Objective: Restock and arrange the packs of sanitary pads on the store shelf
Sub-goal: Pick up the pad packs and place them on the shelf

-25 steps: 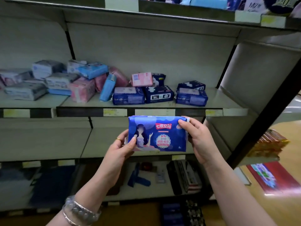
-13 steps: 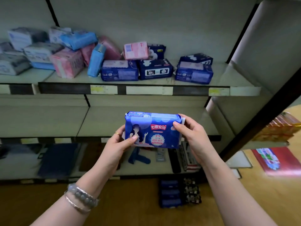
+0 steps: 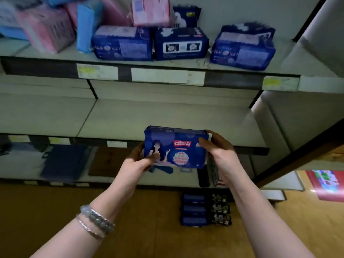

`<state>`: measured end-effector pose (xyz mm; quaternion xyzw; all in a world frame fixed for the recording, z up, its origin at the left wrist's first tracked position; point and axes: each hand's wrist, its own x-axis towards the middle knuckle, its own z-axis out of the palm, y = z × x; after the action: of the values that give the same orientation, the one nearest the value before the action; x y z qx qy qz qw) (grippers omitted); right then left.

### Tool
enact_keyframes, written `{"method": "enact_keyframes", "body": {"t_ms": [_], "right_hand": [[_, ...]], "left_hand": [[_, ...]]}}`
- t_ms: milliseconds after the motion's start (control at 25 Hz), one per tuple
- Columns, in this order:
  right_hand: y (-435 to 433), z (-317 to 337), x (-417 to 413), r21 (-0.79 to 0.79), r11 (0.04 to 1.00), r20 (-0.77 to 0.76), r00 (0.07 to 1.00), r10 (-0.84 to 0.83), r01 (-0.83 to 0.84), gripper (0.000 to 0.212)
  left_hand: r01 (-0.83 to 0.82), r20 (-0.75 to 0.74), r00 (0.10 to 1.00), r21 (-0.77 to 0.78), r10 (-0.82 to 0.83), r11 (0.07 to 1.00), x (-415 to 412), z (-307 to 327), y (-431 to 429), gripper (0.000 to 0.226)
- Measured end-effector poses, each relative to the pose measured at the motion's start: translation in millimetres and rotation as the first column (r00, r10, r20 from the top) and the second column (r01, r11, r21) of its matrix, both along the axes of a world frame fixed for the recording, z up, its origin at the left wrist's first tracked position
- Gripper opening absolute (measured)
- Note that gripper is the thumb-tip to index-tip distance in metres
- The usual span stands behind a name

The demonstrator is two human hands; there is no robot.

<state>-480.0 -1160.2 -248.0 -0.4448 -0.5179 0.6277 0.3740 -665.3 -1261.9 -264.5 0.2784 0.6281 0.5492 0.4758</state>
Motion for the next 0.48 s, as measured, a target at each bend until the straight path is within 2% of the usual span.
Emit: {"method": "enact_keyframes", "body": {"t_ms": [120,200,320,400,480], "right_hand": [[4.3,-46.2,-1.7,-0.037,0.999,0.041,0.999,0.002,-0.001,0.018],[4.0,-87.2,-2.3,-0.087,0.996,0.036,0.999,0.004,-0.001,0.029],[1.1,-161.6,-9.4,-0.142,0.99,0.07,0.997,-0.009,0.019,0.031],[0.4,-216.9,-15.3,-0.167,0.986,0.064,0.998,-0.009,0.02,0.033],[0.3,-266.3,-20.4,-0.191,0.981,0.038,0.999,-0.013,0.02,0.036]], "left_hand": [[0.042,0.014,0.999,-0.06,-0.042,0.997,-6.8,-48.9,8.9,0.03],[0.092,-0.002,0.996,-0.095,-0.093,0.991,-12.2,-88.0,10.9,0.032],[0.117,0.001,0.993,-0.176,-0.119,0.977,-22.3,-159.9,16.4,0.025],[0.124,-0.059,0.988,-0.258,-0.144,0.958,-30.4,-218.9,21.3,0.027],[0.13,-0.143,0.974,-0.291,-0.178,0.948,-35.9,-275.3,25.4,0.042]]}}
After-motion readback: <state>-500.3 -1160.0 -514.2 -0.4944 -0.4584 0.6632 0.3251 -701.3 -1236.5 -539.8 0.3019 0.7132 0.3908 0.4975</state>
